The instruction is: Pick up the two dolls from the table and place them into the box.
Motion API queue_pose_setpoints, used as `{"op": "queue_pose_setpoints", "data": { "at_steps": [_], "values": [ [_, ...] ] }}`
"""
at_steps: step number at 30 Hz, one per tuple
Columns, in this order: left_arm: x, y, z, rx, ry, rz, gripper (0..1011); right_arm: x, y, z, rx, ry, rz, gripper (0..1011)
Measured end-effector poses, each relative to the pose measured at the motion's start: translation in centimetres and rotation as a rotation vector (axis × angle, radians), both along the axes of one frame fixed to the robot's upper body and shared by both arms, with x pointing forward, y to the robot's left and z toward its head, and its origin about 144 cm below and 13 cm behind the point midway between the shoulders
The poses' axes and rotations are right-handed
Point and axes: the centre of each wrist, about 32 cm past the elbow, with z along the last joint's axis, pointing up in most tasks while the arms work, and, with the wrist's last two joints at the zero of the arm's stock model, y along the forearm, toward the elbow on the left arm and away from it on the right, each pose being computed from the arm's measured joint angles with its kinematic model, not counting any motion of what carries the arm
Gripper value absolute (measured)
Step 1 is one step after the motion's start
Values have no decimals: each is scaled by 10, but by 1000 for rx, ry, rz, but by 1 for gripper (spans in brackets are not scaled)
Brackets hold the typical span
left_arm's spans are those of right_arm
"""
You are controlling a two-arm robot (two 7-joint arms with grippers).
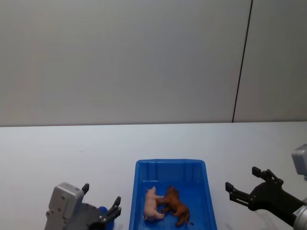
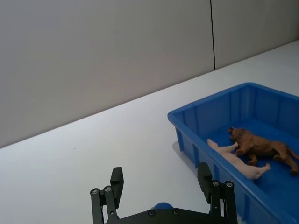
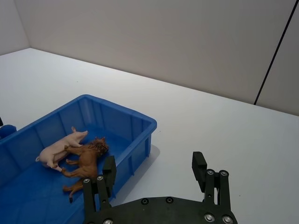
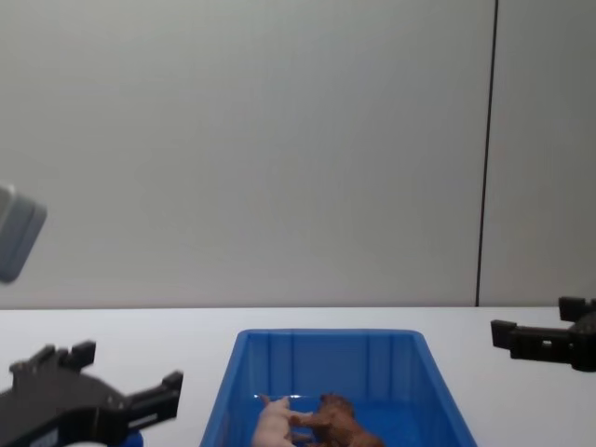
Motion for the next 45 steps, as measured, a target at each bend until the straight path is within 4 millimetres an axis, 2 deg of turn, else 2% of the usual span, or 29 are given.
{"op": "queue_pose_setpoints", "data": {
  "at_steps": [11,24,30,32,35,36,39,45],
  "values": [
    [2,8,-24,-25,66,-6,1001,0,0,0,0,-1,0,1001],
    [8,12,-38,-23,122,-23,1000,0,0,0,0,-1,0,1001],
    [11,12,-41,-7,149,-33,882,0,0,0,0,-1,0,1001],
    [12,12,-42,0,160,-37,783,0,0,0,-1,-1,0,1001],
    [14,13,-42,6,167,-44,731,0,0,0,-1,0,0,1001],
    [14,13,-42,9,170,-46,665,0,0,0,-1,-1,0,1001],
    [15,13,-41,13,172,-48,611,0,0,0,0,0,0,1001],
    [17,14,-36,35,163,-46,565,0,0,0,-1,0,0,1001]
  ]
}}
